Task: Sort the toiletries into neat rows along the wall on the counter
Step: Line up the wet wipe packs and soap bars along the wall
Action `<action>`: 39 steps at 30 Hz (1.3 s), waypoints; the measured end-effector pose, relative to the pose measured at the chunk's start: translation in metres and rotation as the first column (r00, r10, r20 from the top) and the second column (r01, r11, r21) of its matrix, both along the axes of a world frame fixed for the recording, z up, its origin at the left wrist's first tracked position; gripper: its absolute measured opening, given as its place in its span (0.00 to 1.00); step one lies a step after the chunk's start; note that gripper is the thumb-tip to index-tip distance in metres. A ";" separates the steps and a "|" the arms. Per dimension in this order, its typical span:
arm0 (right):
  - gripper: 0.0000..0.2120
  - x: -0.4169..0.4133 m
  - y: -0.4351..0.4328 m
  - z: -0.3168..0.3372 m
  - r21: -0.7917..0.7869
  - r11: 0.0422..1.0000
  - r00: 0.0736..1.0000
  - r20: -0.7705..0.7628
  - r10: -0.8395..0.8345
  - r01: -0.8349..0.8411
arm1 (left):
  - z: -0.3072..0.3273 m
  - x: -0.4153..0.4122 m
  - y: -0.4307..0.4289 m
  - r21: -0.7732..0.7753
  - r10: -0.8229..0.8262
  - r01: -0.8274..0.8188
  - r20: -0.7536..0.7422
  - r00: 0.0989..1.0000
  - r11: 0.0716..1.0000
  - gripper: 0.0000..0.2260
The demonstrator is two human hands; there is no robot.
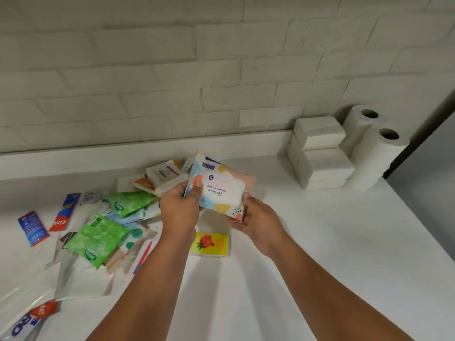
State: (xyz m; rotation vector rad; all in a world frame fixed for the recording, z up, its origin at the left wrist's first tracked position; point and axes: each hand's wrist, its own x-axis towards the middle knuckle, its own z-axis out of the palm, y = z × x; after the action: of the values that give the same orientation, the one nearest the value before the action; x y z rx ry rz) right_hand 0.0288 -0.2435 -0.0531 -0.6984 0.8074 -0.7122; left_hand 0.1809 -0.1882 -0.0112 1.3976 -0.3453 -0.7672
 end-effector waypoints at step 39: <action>0.24 -0.031 -0.196 -0.094 -0.636 0.586 0.353 -0.770 -0.532 -0.502 | -0.150 -0.052 -0.204 0.447 -0.389 -0.113 0.858 0.336 0.888 0.24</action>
State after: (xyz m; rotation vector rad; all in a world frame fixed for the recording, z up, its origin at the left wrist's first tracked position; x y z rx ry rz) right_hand -0.0024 -0.4394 -0.1473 -2.1786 1.5965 -0.6274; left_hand 0.1285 -0.3923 -0.1607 2.2030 -1.3139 -0.0222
